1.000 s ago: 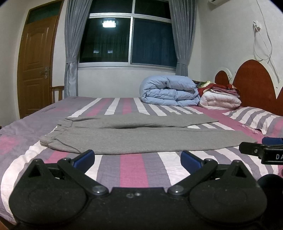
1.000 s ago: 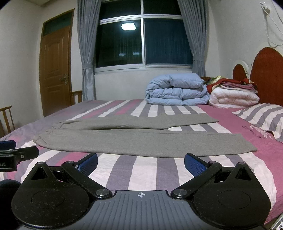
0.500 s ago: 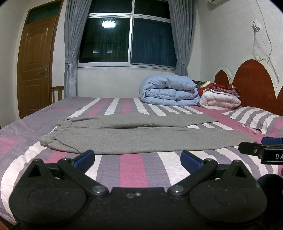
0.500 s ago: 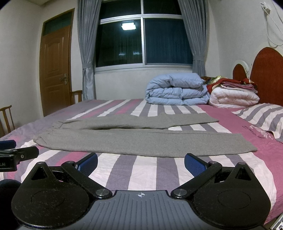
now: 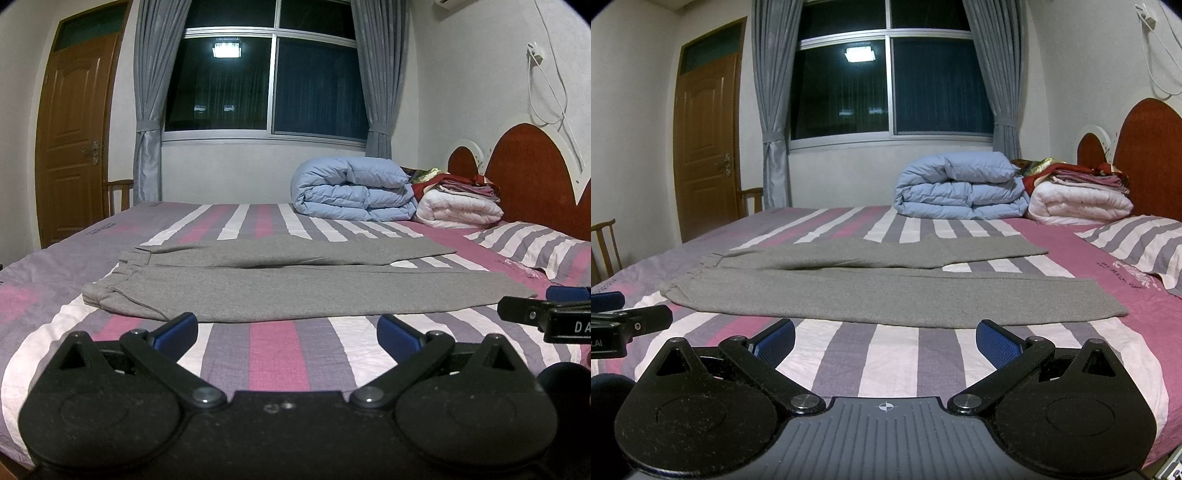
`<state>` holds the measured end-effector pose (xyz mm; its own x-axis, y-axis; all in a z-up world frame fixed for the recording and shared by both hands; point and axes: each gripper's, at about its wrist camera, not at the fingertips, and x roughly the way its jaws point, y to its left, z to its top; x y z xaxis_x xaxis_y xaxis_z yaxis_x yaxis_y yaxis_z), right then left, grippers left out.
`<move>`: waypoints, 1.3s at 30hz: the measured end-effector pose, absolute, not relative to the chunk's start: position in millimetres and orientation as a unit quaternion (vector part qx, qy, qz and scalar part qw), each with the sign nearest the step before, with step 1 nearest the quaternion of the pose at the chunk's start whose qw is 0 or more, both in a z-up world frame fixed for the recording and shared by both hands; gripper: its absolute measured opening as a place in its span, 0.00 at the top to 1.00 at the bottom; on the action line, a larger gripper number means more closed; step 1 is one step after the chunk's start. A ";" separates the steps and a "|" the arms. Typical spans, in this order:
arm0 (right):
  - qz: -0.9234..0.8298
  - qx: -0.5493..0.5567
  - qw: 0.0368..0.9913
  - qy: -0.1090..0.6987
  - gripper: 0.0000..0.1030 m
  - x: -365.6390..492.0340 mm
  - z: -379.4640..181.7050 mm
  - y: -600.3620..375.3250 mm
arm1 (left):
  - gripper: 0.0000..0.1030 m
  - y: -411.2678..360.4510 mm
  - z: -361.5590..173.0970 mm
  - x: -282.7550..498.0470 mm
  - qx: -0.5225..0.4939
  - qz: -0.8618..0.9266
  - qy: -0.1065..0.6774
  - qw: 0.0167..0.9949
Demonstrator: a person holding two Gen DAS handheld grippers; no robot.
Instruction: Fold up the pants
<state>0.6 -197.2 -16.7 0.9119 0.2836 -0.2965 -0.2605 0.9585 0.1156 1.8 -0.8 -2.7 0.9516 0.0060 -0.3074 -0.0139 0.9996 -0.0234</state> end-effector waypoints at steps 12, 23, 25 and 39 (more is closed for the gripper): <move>0.139 0.037 0.977 0.157 0.00 0.5 -16.7 -197.2 | 0.06 -1.6 -3.0 1.6 -0.012 0.004 0.156 0.988; 0.139 0.037 0.977 0.158 0.00 0.4 -16.5 -196.9 | 0.06 -1.9 -3.5 1.5 -0.012 0.003 0.156 0.988; 0.139 0.037 0.977 0.158 0.00 0.9 -16.2 -196.7 | 0.06 -2.2 -3.5 1.1 -0.011 0.004 0.156 0.988; 0.165 0.057 0.971 0.165 0.00 10.7 -17.1 -202.9 | 0.06 7.0 -0.2 7.4 -0.026 0.012 0.172 0.985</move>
